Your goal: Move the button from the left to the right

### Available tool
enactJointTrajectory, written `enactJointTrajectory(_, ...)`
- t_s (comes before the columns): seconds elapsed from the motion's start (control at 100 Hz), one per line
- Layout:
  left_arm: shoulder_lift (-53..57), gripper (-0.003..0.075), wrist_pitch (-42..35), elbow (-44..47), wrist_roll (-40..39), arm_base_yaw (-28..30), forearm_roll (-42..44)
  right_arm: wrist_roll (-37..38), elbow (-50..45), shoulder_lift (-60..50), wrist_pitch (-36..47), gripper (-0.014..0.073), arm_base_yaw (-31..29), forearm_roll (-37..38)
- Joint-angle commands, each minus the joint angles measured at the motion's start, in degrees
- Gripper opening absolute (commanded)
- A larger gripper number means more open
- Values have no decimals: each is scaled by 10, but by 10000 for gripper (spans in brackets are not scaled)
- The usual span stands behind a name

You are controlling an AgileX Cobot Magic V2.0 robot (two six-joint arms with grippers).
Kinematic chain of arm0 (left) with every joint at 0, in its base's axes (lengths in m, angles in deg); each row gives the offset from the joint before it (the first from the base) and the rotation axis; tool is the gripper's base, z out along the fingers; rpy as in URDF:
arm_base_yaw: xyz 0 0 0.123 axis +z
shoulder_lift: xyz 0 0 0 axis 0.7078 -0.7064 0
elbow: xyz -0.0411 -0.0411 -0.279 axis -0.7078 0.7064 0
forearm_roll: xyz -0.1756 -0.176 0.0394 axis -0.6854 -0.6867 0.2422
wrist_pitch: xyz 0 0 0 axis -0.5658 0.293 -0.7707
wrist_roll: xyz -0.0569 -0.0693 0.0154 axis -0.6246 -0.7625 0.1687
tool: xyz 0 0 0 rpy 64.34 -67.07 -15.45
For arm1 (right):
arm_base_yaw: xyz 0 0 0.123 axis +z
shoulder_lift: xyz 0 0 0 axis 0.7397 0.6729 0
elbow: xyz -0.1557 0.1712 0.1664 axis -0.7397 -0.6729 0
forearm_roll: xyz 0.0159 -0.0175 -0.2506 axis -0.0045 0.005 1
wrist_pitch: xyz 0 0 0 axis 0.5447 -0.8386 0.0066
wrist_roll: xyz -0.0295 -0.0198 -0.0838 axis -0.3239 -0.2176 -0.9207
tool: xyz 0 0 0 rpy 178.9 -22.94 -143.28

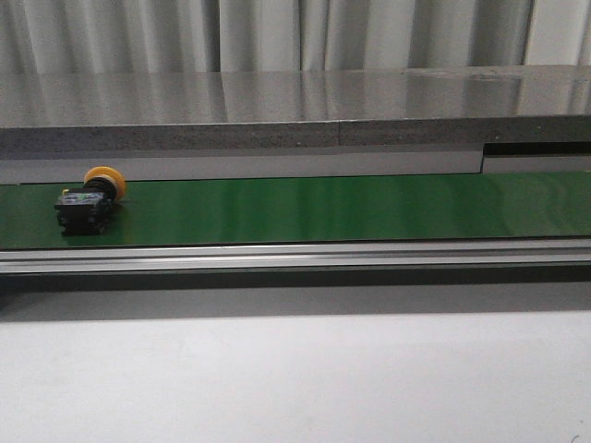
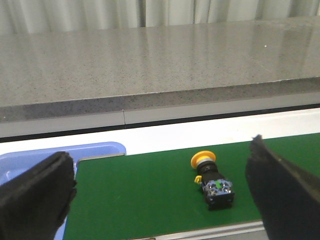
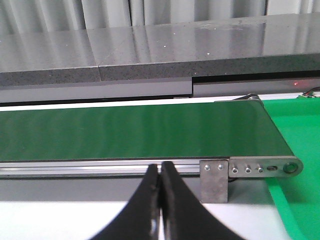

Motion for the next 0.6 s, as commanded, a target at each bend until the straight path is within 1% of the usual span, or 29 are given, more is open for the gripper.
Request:
enactJointTrajectory(0.0,26,657,-35,3,2,-4,-4,0,9,-12,47,-68,1,5)
enactJointTrajectory(0.24,90,648,-25,19,2,-4,-4,0,9,-12,47,-68,1,5)
enactJointTrajectory(0.47,116,589,-5,23,2,-4,-4,0,9,-12,47,-68,1,5)
enactJointTrajectory(0.59,116,542,-2,23,2,-4,-4,0,9,-12,47,-68,1,5)
